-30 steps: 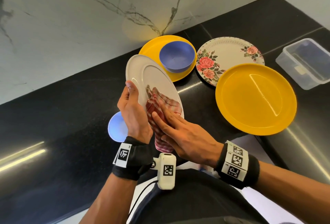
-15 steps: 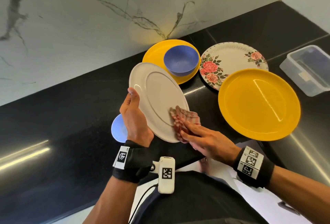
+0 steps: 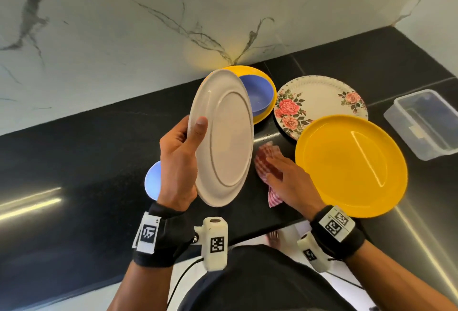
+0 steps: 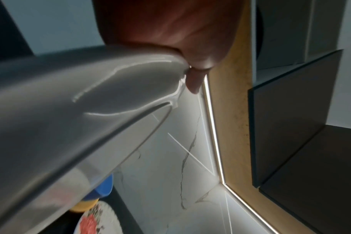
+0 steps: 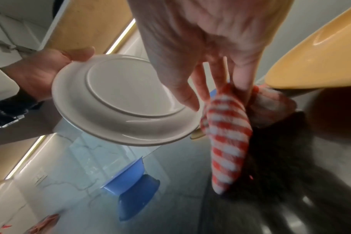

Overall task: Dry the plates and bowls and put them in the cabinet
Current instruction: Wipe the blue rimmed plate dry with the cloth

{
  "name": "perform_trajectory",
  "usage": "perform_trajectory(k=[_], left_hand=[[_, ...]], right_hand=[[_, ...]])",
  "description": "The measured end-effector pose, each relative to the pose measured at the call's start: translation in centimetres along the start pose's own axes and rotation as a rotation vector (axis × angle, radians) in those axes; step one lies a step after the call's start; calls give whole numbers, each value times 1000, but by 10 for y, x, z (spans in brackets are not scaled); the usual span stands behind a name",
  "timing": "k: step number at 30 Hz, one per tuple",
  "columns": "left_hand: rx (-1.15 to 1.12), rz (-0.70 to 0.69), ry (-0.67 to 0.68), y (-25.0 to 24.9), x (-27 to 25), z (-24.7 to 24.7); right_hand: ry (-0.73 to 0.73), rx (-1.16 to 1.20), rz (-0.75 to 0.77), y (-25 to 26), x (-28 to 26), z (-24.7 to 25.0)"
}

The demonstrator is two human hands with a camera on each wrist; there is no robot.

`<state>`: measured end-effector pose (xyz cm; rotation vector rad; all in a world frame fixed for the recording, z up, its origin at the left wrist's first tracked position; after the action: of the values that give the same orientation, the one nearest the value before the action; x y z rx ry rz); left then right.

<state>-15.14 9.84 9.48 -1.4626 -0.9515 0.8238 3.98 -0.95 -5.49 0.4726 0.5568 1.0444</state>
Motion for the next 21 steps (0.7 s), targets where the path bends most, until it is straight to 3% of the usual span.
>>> perform_trajectory(k=[3,5,7,9,11,13,17,21], left_hand=[[118,-95,57,-23,-8,-2],[226,-144,62,-34,-14,-2],[334,-199,64,-43,-20,-4],[434,-256,81,-49,-26,-7],[508,-293,94,-52,-32,-9],[591,-346,114,-54,-39,-10],[779,-541,188,-60,-58,-19],[914,-617,263,-69,-74,-17]], right_hand=[[62,-90,116,17,4,4],[29,-98,123,24,8,16],[-26,63,105,31,11,33],[-47,410,123,42,15,50],[1,791,162,56,19,68],[97,1022,185,69,23,84],[223,1103,283,89,25,111],[292,1109,357,103,17,122]])
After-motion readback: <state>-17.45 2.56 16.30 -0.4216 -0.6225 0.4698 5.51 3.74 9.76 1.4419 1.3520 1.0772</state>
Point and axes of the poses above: each hand's wrist, its own x-axis towards the middle knuckle, its own z-axis out of the back of the hand, y = z × x, the point moved 6 cm from there along x, towards the middle knuckle, and after that the axes turned 2 degrees about y, right-handed, at the moved point
